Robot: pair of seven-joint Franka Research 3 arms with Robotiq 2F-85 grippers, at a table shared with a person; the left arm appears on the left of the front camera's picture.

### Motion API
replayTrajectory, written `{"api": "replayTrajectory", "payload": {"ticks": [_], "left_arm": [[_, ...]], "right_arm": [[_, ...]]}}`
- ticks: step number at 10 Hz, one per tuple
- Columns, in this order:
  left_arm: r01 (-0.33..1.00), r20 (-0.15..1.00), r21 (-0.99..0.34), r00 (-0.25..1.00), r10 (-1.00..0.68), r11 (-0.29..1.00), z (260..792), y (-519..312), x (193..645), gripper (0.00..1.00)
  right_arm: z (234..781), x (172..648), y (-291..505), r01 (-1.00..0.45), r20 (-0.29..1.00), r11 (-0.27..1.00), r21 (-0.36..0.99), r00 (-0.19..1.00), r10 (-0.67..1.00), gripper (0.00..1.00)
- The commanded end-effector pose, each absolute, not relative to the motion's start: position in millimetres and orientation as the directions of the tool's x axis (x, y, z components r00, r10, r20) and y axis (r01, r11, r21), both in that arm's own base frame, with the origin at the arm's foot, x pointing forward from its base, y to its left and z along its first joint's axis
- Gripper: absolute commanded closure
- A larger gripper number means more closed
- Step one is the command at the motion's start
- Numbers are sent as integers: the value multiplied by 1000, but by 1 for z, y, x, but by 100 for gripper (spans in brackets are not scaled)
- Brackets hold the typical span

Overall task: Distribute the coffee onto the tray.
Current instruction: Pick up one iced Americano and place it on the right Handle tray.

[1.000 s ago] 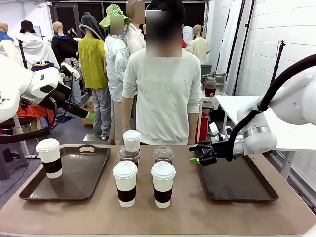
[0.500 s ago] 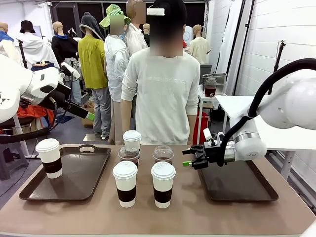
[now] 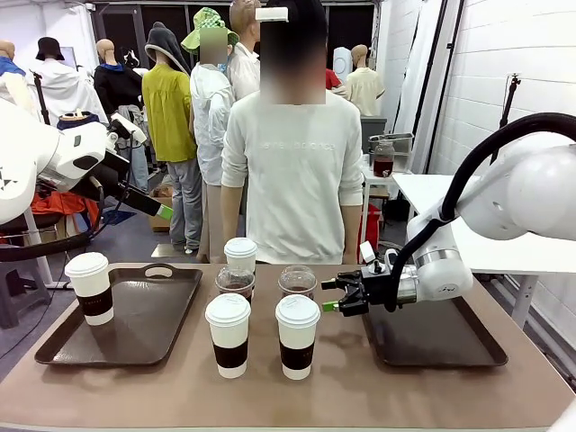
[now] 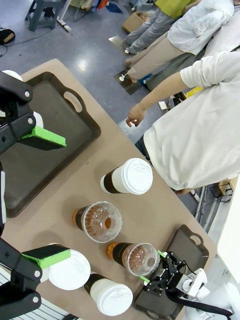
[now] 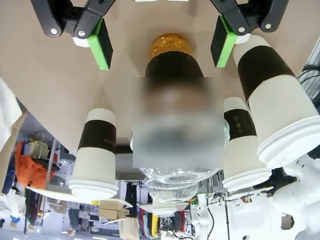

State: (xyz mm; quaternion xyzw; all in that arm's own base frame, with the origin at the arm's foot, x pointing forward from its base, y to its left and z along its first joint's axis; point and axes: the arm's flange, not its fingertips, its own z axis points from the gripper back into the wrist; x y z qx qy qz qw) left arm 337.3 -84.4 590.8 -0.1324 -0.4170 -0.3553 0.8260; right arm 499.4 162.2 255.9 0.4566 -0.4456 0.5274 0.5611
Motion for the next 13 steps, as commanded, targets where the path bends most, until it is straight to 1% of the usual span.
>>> {"api": "replayTrajectory", "payload": {"ticks": [1,7,13], "left_arm": [[700,785,76,397,-476,710,591,-83,338,0],[700,785,76,397,-476,710,591,-83,338,0],[700,785,76,397,-476,710,591,-83,338,0]], "right_arm": [[251,504,172,-998,987,41,43,48,152,0],[241,503,191,-996,986,5,94,94,137,0],[235,502,207,-994,984,-32,100,94,151,0]]}}
